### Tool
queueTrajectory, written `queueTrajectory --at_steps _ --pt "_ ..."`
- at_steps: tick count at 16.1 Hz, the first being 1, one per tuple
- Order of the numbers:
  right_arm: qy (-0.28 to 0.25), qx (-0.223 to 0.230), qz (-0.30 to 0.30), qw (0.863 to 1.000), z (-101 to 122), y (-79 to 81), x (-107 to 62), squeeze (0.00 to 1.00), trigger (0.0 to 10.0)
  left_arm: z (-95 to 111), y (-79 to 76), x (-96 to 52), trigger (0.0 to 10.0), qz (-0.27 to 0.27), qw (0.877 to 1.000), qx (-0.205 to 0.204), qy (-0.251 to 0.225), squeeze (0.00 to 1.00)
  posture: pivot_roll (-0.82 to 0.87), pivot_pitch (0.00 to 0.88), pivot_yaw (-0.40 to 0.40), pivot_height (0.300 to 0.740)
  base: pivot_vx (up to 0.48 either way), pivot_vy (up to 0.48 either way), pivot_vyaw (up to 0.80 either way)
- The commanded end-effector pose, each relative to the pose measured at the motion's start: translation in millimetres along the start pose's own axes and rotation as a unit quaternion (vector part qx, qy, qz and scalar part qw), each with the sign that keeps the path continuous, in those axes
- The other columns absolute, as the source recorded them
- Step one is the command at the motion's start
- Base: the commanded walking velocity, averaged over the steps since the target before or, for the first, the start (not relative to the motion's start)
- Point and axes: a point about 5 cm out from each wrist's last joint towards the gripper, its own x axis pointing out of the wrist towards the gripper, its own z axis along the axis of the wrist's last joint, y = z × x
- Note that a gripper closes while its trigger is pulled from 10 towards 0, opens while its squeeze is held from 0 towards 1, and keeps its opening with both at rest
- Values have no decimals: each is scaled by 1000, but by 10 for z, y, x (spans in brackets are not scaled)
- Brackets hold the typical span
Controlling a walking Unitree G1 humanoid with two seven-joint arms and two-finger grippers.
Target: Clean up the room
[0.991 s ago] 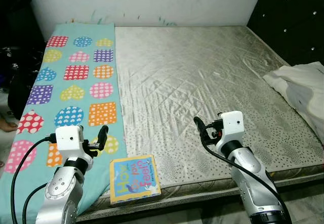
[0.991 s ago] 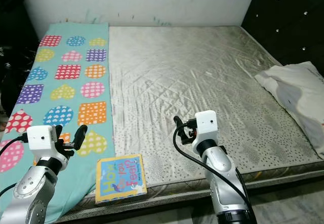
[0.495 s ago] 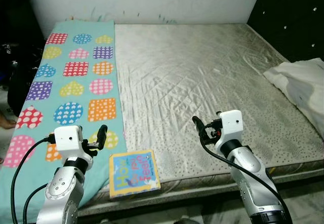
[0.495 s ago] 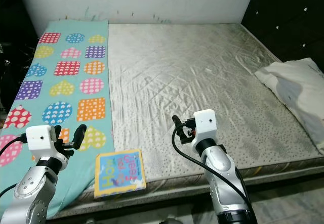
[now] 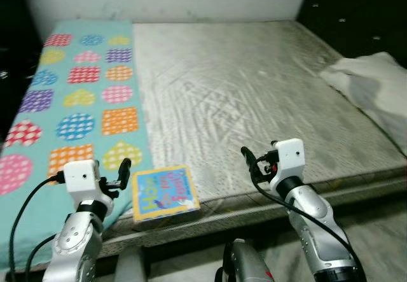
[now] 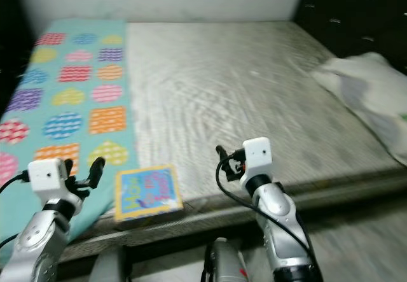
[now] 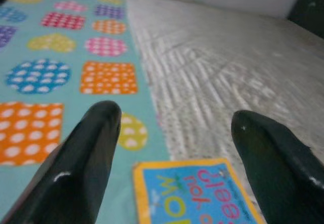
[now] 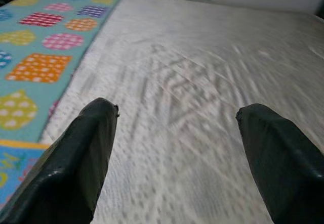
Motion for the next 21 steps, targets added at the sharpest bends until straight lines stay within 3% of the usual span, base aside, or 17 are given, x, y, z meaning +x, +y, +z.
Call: queueTrajectory --at_steps 1,21 --pt "-7 -4 4 1000 63 -14 28 0 10000 4 -1 -29 10000 5 1000 -9 -5 0 -87 99 -63 624 0 0 0" --pt "-10 -16 28 999 73 39 37 0 10000 -4 5 -17 10000 1 1000 -21 -4 0 -87 97 -66 624 26 0 0"
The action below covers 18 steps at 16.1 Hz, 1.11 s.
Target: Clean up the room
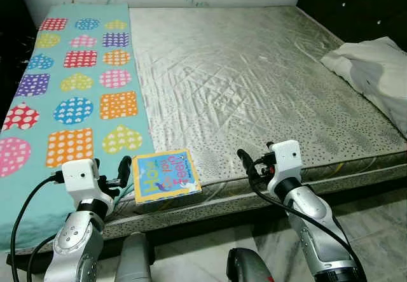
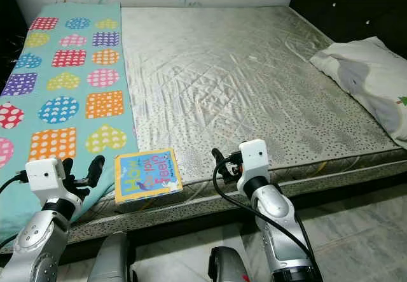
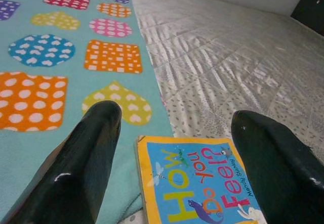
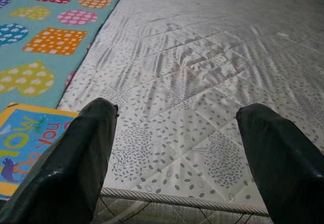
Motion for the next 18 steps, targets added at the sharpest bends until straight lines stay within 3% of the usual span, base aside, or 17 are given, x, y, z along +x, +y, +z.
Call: queueTrajectory --at_steps 1,5,10,15,18 --pt "-5 -9 1 1000 34 -11 8 0 10000 11 -2 4 10000 -3 1000 1 0 0 -86 97 -66 624 304 0 638" --pt "-4 -9 1 1000 31 -7 16 0 10000 19 -9 8 10000 -3 1000 1 -2 0 -86 100 -66 624 305 0 739" --pt "-2 -6 -3 1000 27 -16 29 0 10000 20 -12 20 10000 -4 1000 2 0 0 -87 100 -65 624 304 0 0" --pt "-4 0 -8 1000 29 -34 33 0 10000 1 -16 29 10000 -3 1000 -1 7 0 -86 99 -64 624 0 0 0" --pt "-2 1 -2 1000 21 -27 26 0 10000 -80 33 45 10000 7 999 -15 39 0 -89 102 -66 609 0 0 0"
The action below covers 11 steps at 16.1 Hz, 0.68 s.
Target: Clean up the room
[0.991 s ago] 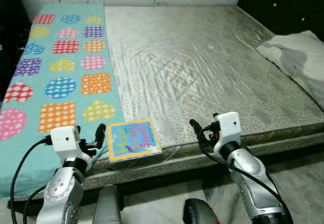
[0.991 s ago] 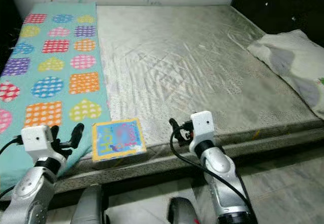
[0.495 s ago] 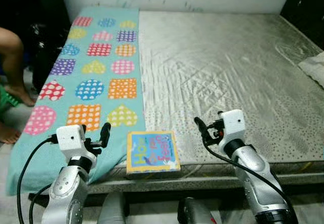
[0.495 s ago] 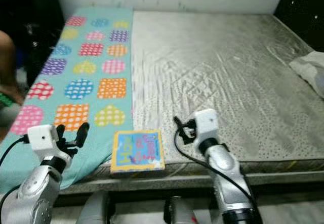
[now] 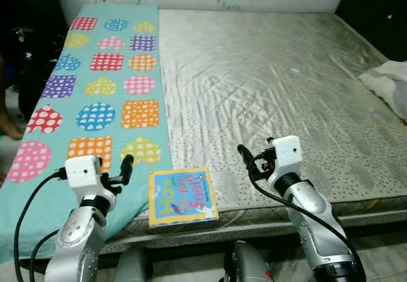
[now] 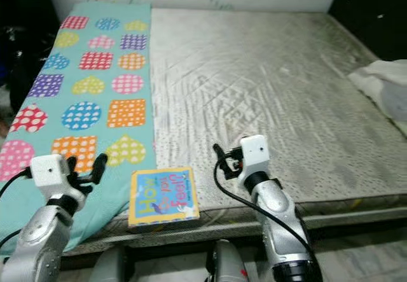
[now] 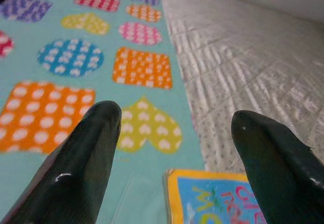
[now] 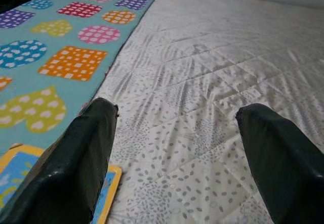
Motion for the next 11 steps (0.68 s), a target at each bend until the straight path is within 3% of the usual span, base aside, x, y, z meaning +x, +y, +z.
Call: queueTrajectory --at_steps 1,5,8,11 --pt "7 1 -1 1000 -23 -13 -22 0 10000 -43 20 -7 10000 4 1000 -6 15 0 -89 102 -66 604 0 0 0" --pt "8 4 -4 1000 -34 -21 -53 0 10000 -123 78 -9 10000 18 998 -21 52 0 -94 110 -66 584 0 0 0" --pt "11 -3 -8 1000 -42 -55 -76 0 10000 -171 231 14 10000 51 992 -90 77 0 -100 113 -71 584 0 0 0" --pt "16 -6 -9 1000 -52 -74 -98 0 10000 -240 286 28 10000 45 989 -92 110 0 -107 115 -75 584 0 0 0"
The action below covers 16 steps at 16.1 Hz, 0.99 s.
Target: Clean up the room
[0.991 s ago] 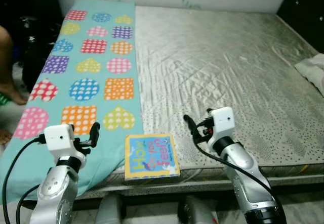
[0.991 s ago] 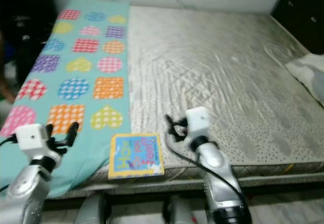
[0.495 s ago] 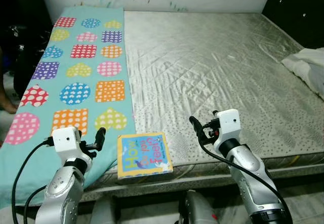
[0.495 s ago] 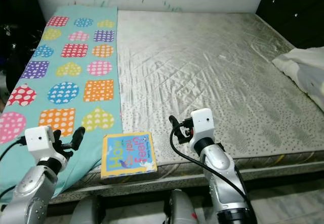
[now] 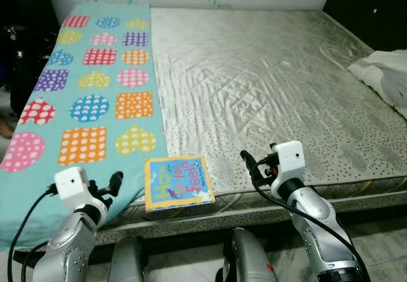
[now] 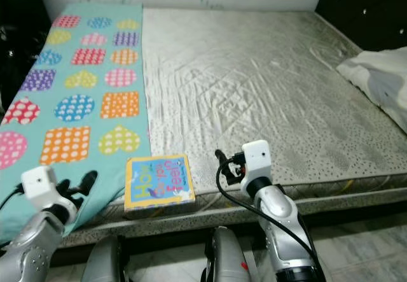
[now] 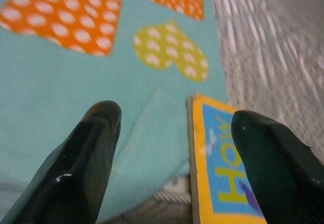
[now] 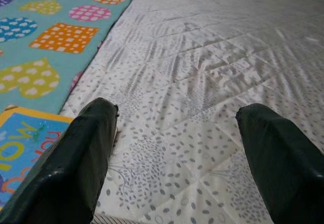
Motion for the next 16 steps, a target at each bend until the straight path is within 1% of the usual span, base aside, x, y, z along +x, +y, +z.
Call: queueTrajectory --at_steps 1,4,5,6,7,8,10,11,14,15,16 --pt "-1 -5 -1 1000 23 -30 -31 0 10000 -27 17 22 10000 -5 1000 -2 17 0 -113 117 -74 579 0 0 0" --pt "-1 -5 -1 1000 24 -30 -35 0 10000 -40 24 35 10000 -7 1000 -3 25 0 -116 117 -75 570 0 0 0" --pt "-2 -4 -5 1000 26 -46 -50 0 10000 -42 -2 67 10000 -17 999 -3 32 0 -122 119 -74 570 0 0 0" --pt "2 -3 -10 1000 17 -64 -62 0 10000 -27 -61 93 10000 -32 999 0 34 0 -123 118 -72 570 0 0 0" --pt "7 -1 -13 1000 8 -70 -65 0 10000 -27 -71 94 10000 -34 999 0 34 0 -123 118 -72 570 0 0 -631" --pt "15 6 -18 1000 -10 -80 -63 0 10000 -54 -70 96 10000 -31 999 4 43 0 -123 118 -69 570 0 0 -800" --pt "13 3 -16 1000 -3 -76 -58 0 10000 -59 -72 95 10000 -32 998 1 46 0 -122 121 -68 570 0 0 -800" --pt "11 2 -16 1000 0 -76 -63 0 10000 -60 -56 90 10000 -26 999 -8 47 0 -121 122 -70 570 0 0 -800" --pt "9 -3 -15 1000 11 -80 -68 0 10000 -64 11 89 10000 -9 999 -22 49 0 -125 125 -72 570 0 0 0" --pt "9 -4 -15 1000 14 -82 -68 0 10000 -67 10 89 10000 -7 998 -30 47 0 -125 125 -72 570 0 0 0" --pt "9 -6 -16 1000 13 -88 -71 0 10000 -56 13 76 10000 1 999 -33 37 0 -125 126 -74 570 0 0 0"
